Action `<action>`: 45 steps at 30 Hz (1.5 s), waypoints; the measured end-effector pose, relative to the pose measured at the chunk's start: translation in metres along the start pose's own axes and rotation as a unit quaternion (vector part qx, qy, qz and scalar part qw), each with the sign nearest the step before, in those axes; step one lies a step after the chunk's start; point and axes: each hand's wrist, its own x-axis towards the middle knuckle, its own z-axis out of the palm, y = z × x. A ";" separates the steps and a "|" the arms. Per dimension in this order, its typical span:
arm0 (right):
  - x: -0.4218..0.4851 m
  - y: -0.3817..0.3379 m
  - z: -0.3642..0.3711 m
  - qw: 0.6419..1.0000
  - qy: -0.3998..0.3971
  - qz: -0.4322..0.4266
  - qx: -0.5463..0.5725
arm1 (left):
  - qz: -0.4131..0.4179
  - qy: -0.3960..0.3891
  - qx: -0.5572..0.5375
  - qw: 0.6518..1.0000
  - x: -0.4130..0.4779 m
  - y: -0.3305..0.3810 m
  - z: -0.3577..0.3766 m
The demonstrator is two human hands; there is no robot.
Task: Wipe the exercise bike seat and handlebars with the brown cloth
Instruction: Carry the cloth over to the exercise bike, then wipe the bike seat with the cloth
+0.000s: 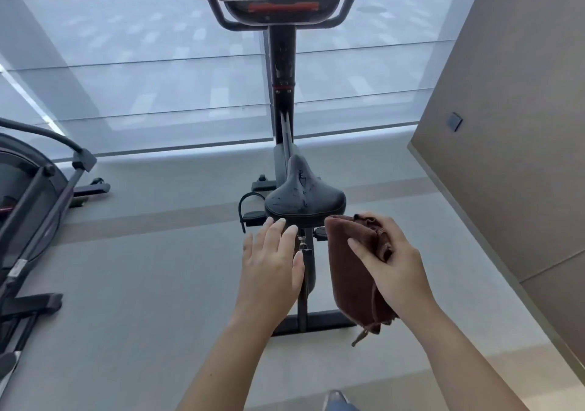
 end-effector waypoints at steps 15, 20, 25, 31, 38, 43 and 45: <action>0.177 0.060 0.016 0.998 0.031 0.041 -0.047 | -0.003 -0.072 0.026 0.997 0.140 -0.061 0.081; 0.229 0.068 0.036 0.994 0.040 0.012 -0.101 | -0.017 -0.078 0.026 0.996 0.168 -0.085 0.100; 0.251 0.082 0.064 0.973 0.035 -0.036 -0.224 | 0.002 -0.124 0.008 0.992 0.181 -0.115 0.113; 0.220 0.103 0.108 0.974 -0.040 0.058 -0.213 | 0.083 -0.153 -0.026 0.984 0.189 -0.160 0.124; 0.192 0.087 0.143 0.959 0.017 0.056 -0.278 | 0.188 -0.179 -0.051 0.964 0.201 -0.201 0.123; 0.176 0.077 0.159 0.927 -0.020 0.040 -0.373 | 0.217 -0.196 -0.076 0.953 0.211 -0.205 0.126; 0.177 0.074 0.157 0.935 -0.021 0.065 -0.348 | 0.225 -0.202 -0.079 0.950 0.216 -0.202 0.128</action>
